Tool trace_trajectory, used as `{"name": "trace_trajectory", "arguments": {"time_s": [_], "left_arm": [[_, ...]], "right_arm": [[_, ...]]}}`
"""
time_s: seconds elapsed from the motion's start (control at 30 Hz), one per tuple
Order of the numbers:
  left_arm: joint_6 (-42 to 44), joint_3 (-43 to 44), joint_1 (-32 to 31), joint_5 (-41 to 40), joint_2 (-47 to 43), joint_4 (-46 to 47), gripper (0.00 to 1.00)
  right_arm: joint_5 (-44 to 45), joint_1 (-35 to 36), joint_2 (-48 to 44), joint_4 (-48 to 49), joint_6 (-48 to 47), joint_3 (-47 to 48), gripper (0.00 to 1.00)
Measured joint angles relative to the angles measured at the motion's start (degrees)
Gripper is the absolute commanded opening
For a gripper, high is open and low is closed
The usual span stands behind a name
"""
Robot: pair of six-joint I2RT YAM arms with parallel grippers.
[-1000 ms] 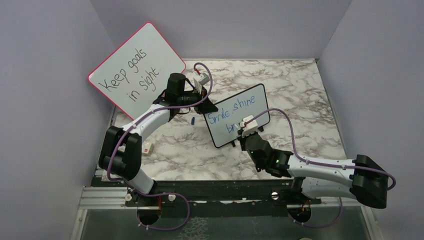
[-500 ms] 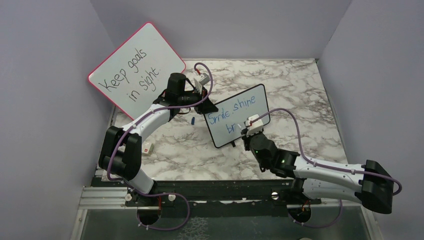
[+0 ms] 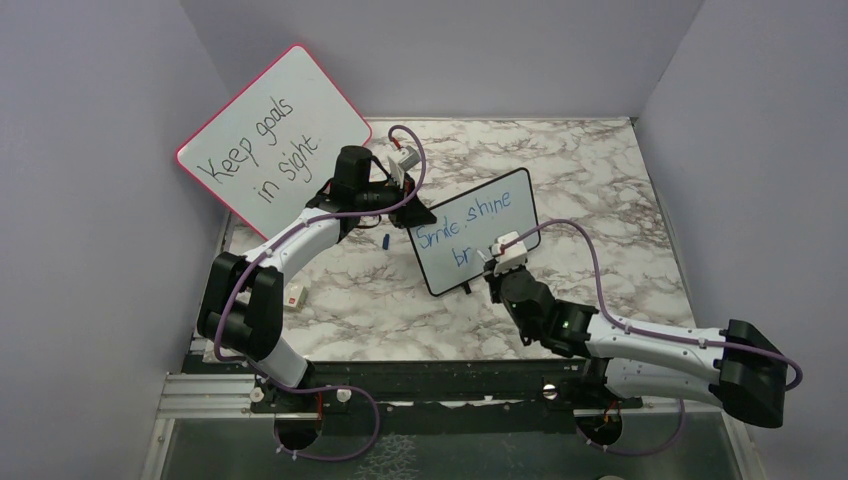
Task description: Write a sentence on the whiteboard
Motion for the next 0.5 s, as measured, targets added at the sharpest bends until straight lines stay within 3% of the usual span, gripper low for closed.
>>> {"name": "trace_trajectory", "arguments": {"time_s": [0.5], "left_arm": [[0.0,0.0,0.0,0.0,0.0,-0.02,0.0]], "right_arm": [[-0.48,-0.63,1.2,4.5,-1.33,-0.31,0.01]]}}
